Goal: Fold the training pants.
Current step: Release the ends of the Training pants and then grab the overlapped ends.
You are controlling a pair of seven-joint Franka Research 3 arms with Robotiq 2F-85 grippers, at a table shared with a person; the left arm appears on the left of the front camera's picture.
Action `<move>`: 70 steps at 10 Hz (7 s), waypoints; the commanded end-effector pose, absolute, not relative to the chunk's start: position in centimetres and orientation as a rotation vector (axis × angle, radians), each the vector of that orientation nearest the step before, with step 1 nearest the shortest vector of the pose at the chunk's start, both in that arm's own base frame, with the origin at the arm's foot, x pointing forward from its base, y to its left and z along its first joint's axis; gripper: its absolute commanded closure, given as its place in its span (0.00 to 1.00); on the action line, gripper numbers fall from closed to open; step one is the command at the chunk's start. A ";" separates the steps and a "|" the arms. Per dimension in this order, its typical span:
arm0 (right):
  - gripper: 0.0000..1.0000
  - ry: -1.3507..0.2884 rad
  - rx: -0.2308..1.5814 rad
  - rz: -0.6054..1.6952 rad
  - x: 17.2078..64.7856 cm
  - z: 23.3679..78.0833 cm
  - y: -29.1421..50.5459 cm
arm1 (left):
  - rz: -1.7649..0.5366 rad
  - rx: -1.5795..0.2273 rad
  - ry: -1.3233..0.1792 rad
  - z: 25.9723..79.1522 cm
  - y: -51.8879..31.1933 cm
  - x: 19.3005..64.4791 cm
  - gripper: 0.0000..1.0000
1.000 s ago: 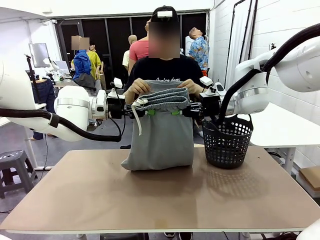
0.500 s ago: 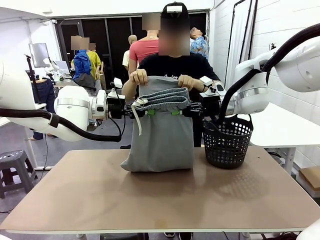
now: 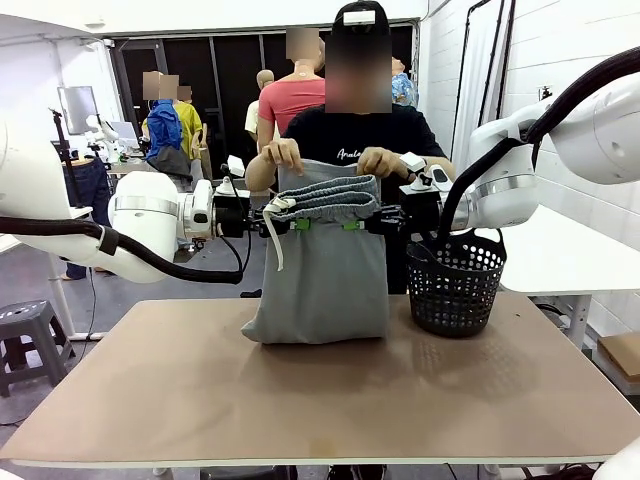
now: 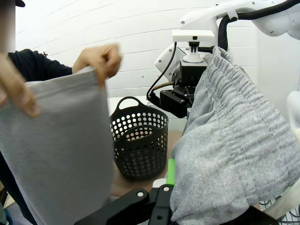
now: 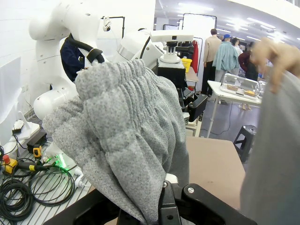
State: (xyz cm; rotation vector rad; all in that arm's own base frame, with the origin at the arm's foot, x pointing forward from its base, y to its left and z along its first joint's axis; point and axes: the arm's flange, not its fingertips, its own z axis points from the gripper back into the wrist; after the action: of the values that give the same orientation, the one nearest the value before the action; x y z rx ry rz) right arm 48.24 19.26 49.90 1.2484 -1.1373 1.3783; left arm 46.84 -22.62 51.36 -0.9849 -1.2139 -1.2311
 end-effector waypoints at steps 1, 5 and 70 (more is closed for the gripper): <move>1.00 -1.144 1.254 1.378 48.0 50.0 19.3 | -1.237 -0.980 -1.233 51.5 -22.6 46.5 1.00; 1.00 -1.144 1.254 1.378 48.0 50.0 19.3 | -1.237 -0.980 -1.233 51.5 -22.6 46.5 1.00; 0.00 -1.092 1.265 1.322 48.4 50.4 17.7 | -1.181 -1.002 -1.219 50.8 -22.2 45.4 0.00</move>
State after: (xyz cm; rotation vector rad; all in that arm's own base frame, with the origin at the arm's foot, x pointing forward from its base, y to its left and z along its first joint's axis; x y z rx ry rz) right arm 48.55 18.37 50.29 1.2765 -1.0967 1.3211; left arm 46.11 -22.65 50.84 -1.0095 -1.2025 -1.2277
